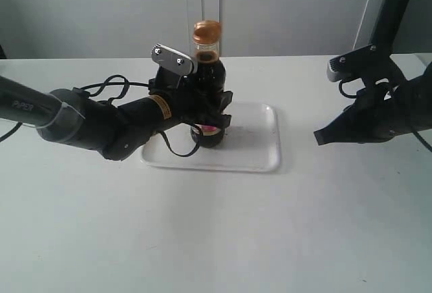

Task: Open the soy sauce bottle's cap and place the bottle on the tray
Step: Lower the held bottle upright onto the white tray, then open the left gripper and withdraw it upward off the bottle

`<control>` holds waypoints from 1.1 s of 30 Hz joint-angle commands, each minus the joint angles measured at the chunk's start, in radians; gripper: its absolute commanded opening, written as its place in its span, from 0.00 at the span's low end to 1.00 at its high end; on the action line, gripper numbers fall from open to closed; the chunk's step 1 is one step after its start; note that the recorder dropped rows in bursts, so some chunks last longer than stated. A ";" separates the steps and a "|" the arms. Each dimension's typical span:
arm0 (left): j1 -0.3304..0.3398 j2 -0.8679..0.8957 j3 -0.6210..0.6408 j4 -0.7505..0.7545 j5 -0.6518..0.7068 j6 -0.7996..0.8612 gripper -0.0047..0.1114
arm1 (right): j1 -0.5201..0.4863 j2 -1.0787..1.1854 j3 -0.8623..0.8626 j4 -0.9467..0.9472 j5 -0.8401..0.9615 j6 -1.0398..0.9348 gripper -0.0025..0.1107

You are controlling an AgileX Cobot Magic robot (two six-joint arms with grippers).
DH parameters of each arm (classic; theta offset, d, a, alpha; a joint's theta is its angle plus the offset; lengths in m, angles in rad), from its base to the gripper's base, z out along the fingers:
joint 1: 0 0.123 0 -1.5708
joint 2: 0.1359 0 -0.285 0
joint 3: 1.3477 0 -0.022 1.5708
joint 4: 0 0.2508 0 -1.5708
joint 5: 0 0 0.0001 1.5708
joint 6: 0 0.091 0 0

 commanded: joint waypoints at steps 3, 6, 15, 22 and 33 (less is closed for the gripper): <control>0.002 -0.022 -0.007 0.013 -0.016 -0.012 0.63 | -0.009 0.001 0.003 0.002 -0.013 -0.002 0.02; 0.002 -0.024 -0.007 0.001 -0.023 -0.008 0.95 | -0.009 0.001 0.003 0.002 -0.015 -0.002 0.02; 0.002 -0.036 -0.007 0.005 -0.007 -0.003 0.94 | -0.009 0.001 0.003 0.002 -0.015 -0.002 0.02; 0.002 -0.124 0.030 0.030 0.068 -0.003 0.94 | -0.009 0.001 0.001 0.002 -0.021 -0.004 0.02; -0.014 -0.235 0.077 0.096 0.082 -0.018 0.94 | -0.009 0.001 -0.001 0.002 -0.021 -0.004 0.02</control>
